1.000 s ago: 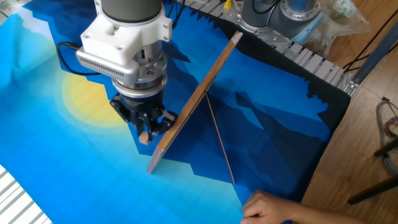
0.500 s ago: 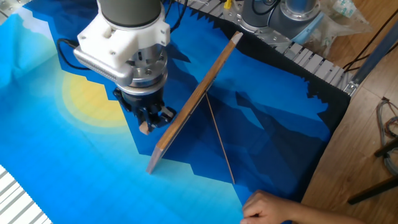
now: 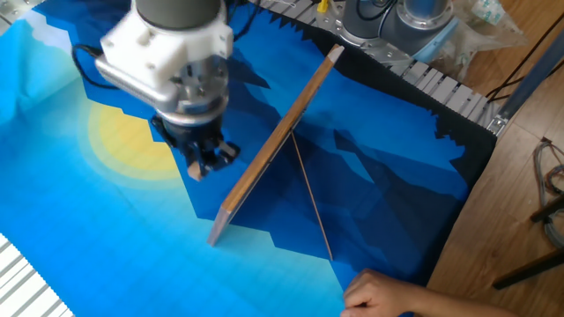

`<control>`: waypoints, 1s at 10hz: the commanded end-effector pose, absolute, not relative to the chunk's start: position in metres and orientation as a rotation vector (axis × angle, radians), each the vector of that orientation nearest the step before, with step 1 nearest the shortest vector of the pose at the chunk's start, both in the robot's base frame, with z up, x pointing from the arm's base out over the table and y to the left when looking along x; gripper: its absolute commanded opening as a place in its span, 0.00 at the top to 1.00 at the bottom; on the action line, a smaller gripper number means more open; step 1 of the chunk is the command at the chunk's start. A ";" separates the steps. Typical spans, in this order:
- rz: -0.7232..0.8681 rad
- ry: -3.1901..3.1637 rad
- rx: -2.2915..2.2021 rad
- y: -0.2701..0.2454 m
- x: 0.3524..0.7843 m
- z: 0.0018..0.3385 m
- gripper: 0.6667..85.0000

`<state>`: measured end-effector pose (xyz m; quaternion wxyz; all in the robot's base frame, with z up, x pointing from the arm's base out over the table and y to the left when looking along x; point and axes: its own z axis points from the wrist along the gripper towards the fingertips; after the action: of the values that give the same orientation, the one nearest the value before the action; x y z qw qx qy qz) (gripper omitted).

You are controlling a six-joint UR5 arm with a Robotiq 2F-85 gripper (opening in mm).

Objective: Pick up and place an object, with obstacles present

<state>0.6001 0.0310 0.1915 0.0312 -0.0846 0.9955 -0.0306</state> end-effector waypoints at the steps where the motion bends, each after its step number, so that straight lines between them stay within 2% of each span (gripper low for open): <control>1: -0.089 3.077 -0.262 0.018 0.579 0.222 0.99; 5: -0.090 3.098 -0.149 0.060 0.552 0.272 0.99; 8: -0.132 3.104 -0.114 0.086 0.544 0.277 0.99; 10: -0.197 3.097 -0.170 0.075 0.551 0.273 0.99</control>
<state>0.5511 0.0699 0.2694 0.0169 -0.0481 0.9973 -0.0537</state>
